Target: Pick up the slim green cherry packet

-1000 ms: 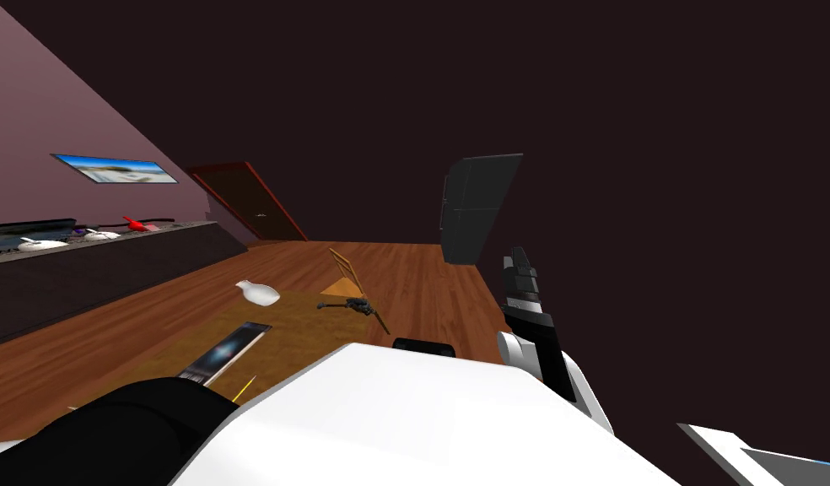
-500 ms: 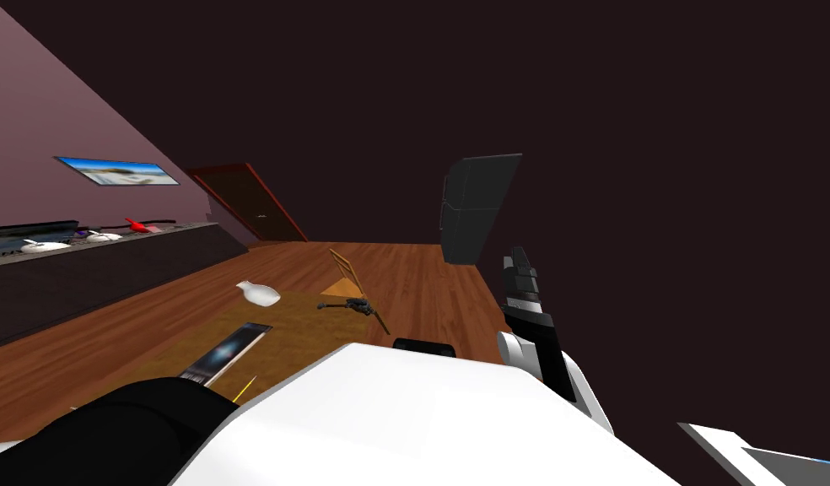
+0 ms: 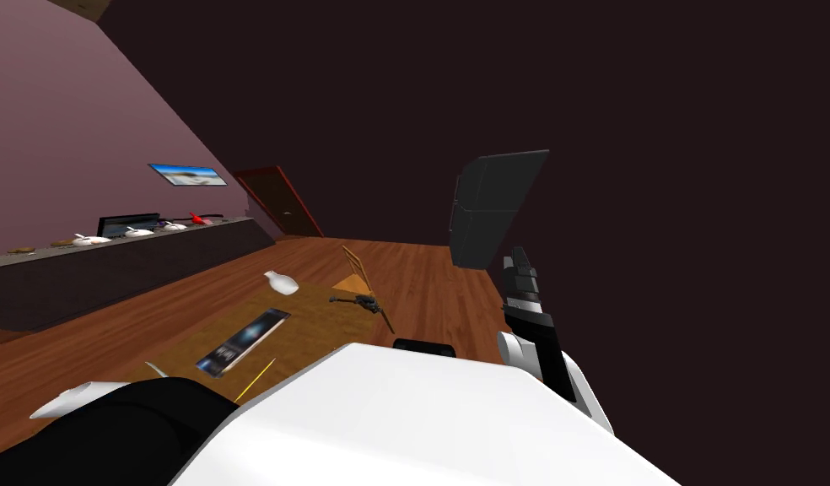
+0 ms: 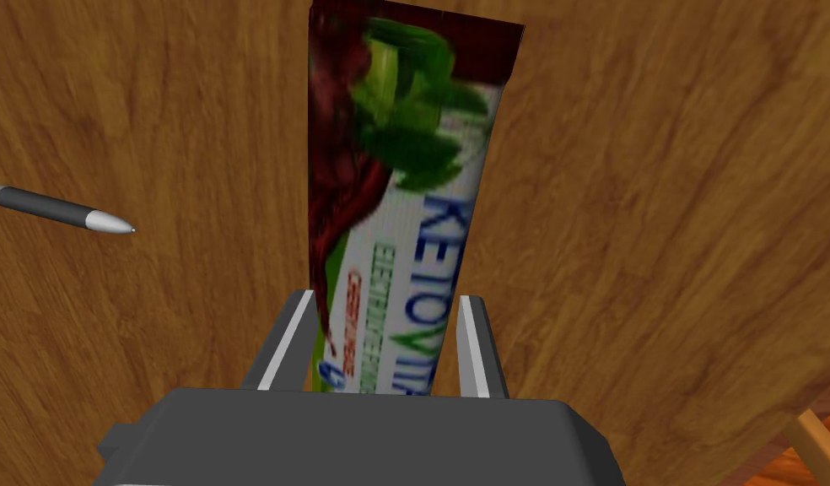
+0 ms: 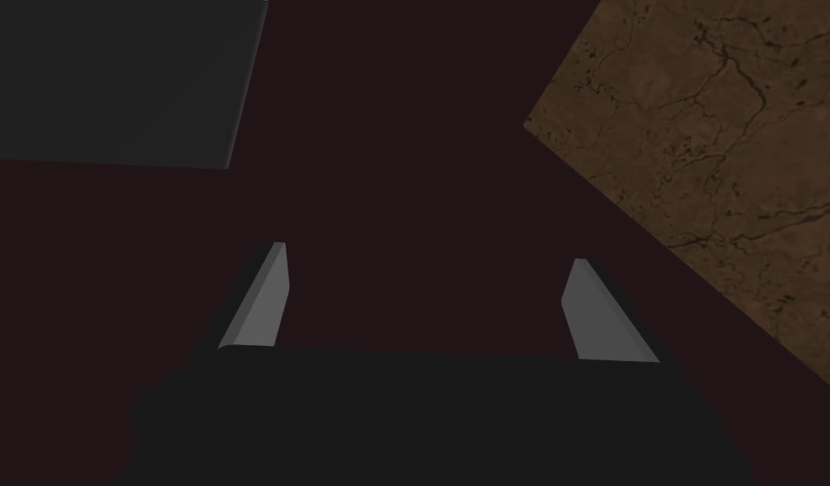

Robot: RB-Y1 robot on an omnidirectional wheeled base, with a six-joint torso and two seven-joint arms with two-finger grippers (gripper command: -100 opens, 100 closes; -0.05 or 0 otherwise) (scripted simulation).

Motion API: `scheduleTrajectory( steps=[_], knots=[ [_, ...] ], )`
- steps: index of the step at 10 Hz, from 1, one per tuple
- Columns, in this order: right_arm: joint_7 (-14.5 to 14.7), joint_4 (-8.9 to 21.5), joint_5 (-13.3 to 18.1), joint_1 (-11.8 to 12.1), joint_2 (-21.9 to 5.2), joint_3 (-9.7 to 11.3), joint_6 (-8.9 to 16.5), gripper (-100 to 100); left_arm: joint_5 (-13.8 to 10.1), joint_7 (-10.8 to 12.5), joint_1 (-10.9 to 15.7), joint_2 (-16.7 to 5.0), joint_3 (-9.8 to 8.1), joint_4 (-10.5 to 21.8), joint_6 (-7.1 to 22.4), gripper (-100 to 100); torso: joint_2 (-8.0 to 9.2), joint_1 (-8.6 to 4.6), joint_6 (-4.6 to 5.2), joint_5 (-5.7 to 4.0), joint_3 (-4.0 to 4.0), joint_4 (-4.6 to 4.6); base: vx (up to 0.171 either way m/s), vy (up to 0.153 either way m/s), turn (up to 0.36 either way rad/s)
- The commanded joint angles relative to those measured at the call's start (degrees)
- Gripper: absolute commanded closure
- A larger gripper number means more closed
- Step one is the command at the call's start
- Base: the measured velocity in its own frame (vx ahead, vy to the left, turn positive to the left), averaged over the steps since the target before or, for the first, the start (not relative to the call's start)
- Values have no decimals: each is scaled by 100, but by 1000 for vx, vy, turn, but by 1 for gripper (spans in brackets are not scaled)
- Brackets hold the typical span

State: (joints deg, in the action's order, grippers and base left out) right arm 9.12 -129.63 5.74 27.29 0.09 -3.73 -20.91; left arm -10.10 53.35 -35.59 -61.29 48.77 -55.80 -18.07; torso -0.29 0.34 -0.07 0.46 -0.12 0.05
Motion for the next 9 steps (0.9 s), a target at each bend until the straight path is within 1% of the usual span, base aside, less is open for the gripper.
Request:
scheduleTrajectory(
  steps=[1, 3, 4, 5, 6, 7, 8, 9],
  knots=[
    [0, 0, 0, 0, 0, 0, 0, 0, 24, -22, -19, -142, -10, -286, 148, 100, 0, 0, 0, 0, 0, 0, 20, 15, 84],
    [0, 0, 0, 1, 0, 0, 0, 0, 69, -52, -40, -366, -14, -633, 359, 100, 1, 0, -6, -3, -2, -4, 27, 18, 195],
    [0, 0, 0, 1, 0, -1, 0, 0, 69, -52, -40, -366, -14, -699, 359, 100, 0, 0, -8, -3, -3, -6, 22, 13, 65],
    [0, 0, 0, 0, 0, 0, 0, 0, 92, -66, -51, -478, -15, -900, 464, 100, 0, -2, 0, -2, -2, -4, 24, 17, 111],
    [0, 0, 0, 0, 0, 0, 0, 0, 92, -66, -51, -478, -15, -900, 464, 100, -2, -1, -2, -2, -3, -5, 20, 8, 42],
    [0, 0, 0, 0, 0, 0, 0, 0, 114, -81, -62, -591, -17, -1100, 569, 100, -2, -3, 1, -3, -3, -5, 20, 12, 102],
    [0, 0, 0, 0, 0, 0, 0, 0, 103, -66, -50, -534, -13, -979, 488, 100, -2, -4, -2, -5, -4, -7, 10, 5, 28],
    [0, 0, 0, 0, 0, 0, 0, 0, 104, -70, -54, -543, -15, -998, 502, 0, 1, -5, 1, -4, -3, -7, 0, 0, 0]
  ],
)
